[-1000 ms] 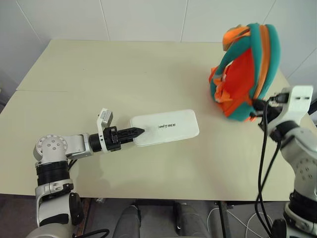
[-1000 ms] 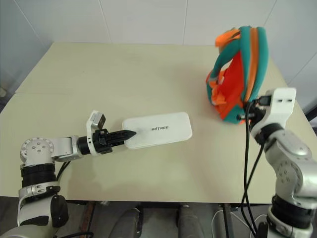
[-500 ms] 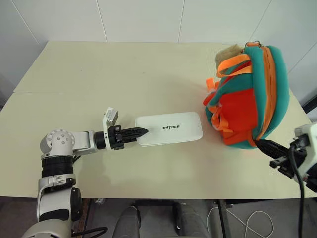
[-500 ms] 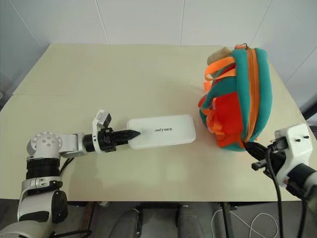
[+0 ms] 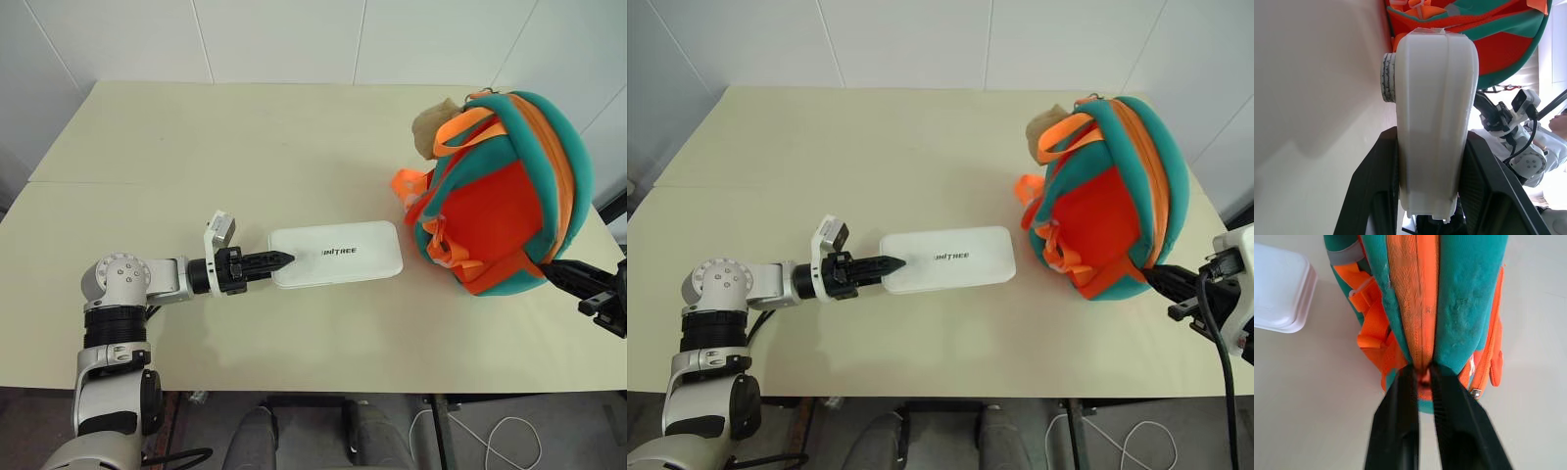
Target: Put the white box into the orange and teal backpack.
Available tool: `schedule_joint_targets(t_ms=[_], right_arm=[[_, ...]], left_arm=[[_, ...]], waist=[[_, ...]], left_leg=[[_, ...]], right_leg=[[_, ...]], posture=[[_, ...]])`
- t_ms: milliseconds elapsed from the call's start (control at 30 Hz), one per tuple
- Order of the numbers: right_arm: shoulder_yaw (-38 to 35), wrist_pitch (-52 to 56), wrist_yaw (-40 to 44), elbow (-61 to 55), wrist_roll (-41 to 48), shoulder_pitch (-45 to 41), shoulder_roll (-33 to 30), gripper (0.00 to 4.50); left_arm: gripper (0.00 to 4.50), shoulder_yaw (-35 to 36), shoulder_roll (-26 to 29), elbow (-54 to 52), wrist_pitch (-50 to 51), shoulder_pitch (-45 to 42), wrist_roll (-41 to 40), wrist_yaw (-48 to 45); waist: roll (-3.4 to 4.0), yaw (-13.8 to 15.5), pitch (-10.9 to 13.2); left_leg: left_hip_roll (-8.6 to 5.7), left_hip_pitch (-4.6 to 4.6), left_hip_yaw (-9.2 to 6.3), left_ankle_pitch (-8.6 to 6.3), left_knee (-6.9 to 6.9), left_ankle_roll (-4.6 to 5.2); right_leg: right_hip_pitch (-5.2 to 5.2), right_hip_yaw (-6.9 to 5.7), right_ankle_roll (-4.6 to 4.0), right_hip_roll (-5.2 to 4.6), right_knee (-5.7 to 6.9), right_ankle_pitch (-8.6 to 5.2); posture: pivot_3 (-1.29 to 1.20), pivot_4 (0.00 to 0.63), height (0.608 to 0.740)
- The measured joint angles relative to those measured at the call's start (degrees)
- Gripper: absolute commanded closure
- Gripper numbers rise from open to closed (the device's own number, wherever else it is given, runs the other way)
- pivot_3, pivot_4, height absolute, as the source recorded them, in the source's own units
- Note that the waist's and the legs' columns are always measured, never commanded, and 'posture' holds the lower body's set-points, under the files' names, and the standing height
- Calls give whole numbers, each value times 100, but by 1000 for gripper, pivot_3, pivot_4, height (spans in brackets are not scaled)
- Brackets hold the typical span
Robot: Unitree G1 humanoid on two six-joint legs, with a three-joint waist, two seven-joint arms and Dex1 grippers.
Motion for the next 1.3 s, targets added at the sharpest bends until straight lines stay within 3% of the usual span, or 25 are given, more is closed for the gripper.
schedule_joint_targets(t_ms=[167,300,500,667,767,900,1033,1200,1300], right_arm=[[-23,25,246,1,6,44,-279,1433],[-447,200,785,-8,-7,303,-881,75],[-1111,582,1728,-265,-95,1166,-1261,0],[-1011,759,1895,-889,299,1240,-978,0],[-377,717,1263,-1063,1017,567,-565,0],[1013,346,-168,-1138,1762,-493,131,0],[2402,-11,-1450,-911,1208,-1482,789,0],[3136,-429,-2186,-492,275,-1918,1229,0],[3443,-679,-2529,-196,-249,-2194,1571,0]], left_arm=[[3256,1,2,0,0,0,11,-37],[3256,3,8,-2,0,0,26,-53],[3256,3,23,16,-2,2,70,-95],[3256,3,24,98,-10,2,130,-140],[3256,10,11,174,-19,-7,148,-155],[3256,89,-10,189,-9,-29,154,-159],[3256,289,-31,142,111,-29,131,-132],[3256,645,-35,52,270,-22,106,-38],[3256,831,-34,-19,358,-5,40,47]], waist=[[0,0,0],[0,5,0],[-5,8,1],[-10,-10,2],[-14,-20,4],[-18,-17,3],[-18,-8,3],[-18,14,2],[-17,13,2]], left_leg=[[-1,0,1,0,1,0],[-1,-1,1,-1,1,2],[0,-3,1,-5,1,3],[1,-2,2,-5,4,3],[1,-2,3,-5,13,3],[2,-1,2,-4,25,5],[0,-5,2,-3,29,5],[-2,-6,-1,-4,6,4],[-1,-6,-1,-6,-4,2]], right_leg=[[0,0,-3,-1,-1,-2],[0,0,-3,-1,-4,-2],[2,-1,-11,1,-14,-6],[4,-1,-11,1,-17,-6],[7,-1,-70,-1,-19,-35],[13,0,-74,-4,-18,-33],[10,0,-77,-10,-19,-31],[0,-3,-70,-13,-6,-28],[-8,-6,6,-11,1,12]], posture=[[0,150,740],[0,150,740],[0,150,740],[0,150,740],[0,150,740],[0,150,740],[0,150,740],[0,150,740],[0,150,740]])
